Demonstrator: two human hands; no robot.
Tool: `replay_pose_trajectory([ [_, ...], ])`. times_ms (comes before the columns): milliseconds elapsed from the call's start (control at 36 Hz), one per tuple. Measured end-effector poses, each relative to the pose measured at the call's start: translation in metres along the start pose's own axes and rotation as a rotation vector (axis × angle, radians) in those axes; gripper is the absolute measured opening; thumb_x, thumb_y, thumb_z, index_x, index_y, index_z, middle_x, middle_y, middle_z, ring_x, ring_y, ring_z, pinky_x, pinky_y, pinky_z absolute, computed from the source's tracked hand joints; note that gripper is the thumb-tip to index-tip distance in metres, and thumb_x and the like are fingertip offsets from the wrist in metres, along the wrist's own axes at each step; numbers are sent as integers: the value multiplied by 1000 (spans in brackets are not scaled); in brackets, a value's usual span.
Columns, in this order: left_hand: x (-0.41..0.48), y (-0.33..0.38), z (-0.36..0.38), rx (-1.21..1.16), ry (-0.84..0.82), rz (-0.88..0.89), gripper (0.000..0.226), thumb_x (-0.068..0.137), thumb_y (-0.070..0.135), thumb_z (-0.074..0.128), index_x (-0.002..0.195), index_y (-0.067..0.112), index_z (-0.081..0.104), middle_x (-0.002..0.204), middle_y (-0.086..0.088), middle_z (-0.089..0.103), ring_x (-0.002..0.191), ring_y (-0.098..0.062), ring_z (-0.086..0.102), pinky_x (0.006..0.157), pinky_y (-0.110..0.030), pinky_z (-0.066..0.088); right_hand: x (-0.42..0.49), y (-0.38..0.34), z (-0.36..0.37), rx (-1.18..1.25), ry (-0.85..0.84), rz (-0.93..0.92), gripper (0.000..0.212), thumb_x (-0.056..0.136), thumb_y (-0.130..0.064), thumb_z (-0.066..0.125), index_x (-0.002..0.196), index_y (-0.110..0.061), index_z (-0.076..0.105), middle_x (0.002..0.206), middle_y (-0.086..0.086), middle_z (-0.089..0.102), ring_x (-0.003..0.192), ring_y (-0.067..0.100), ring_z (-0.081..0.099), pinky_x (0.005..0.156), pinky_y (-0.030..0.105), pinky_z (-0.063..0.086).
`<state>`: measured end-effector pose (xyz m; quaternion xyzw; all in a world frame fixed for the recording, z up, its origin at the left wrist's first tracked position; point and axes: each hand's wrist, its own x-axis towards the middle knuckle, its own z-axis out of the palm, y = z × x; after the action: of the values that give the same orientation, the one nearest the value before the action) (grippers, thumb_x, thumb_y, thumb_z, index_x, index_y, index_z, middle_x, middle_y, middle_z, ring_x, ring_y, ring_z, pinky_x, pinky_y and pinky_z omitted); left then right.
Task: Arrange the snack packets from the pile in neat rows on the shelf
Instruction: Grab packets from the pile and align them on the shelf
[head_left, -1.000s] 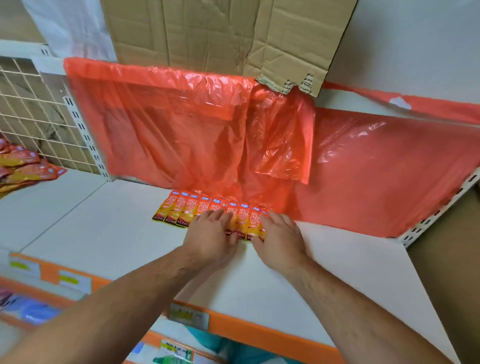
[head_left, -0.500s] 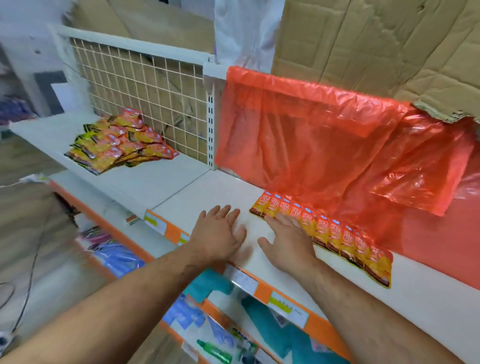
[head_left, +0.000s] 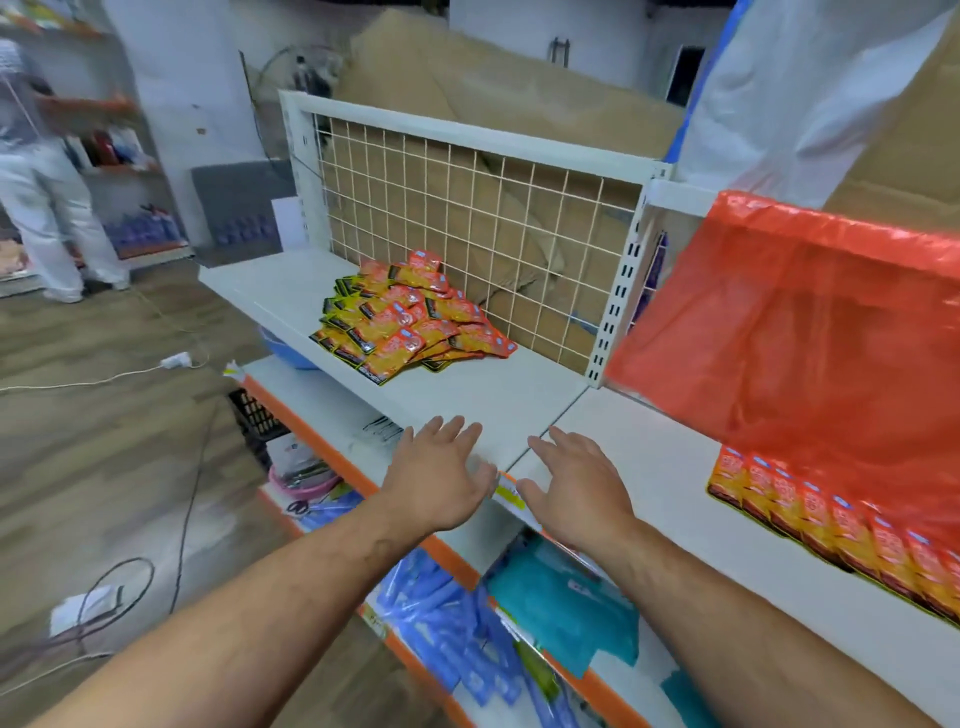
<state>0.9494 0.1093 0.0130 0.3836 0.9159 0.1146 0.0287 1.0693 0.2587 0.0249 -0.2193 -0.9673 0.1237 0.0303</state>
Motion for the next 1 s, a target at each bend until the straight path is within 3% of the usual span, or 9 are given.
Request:
replay_pose_trajectory([
  [194,29,-55,-3,-11,12,-52,66,96,58,30,154,29,21,162,2,19,150,-23,13,120,-49,14,54,-39,10,-13,-21,-39,63,96,-53,48,153,-32,32,163,-4,21,149,20,15,122,34,15],
  [361,75,-90,-12,2,21,-66,66,97,59,31,155,30,20,163,3,17,150,-23,9,121,-50,6,122,-55,19,-14,-14,-79,64,96,-54,48,153,-31,32,162,-2,23,149,22,17,121,33,15],
  [611,163,-138,-29,71,65,-79,65,94,58,36,152,32,26,161,2,24,148,-26,18,119,-52,14,232,-71,23,-37,15,-157,61,94,-51,51,149,-26,40,157,4,34,144,24,27,118,31,19],
  [778,211,-157,-40,28,78,-106,64,94,56,34,153,30,26,161,2,24,149,-24,15,119,-52,10,286,-80,26,13,47,-138,64,86,-54,46,145,-29,47,145,3,48,137,27,38,115,35,29],
  [917,250,-176,-45,30,92,-57,64,95,56,36,153,31,26,160,3,25,149,-23,15,119,-52,10,323,-86,31,18,56,-93,63,86,-57,47,142,-28,51,146,3,49,138,26,38,116,34,29],
  [1000,279,-191,-47,46,86,1,63,96,53,35,154,30,24,160,3,25,149,-25,16,119,-51,12,346,-90,37,12,69,-38,61,85,-59,47,137,-28,55,134,-1,57,131,26,44,112,34,34],
])
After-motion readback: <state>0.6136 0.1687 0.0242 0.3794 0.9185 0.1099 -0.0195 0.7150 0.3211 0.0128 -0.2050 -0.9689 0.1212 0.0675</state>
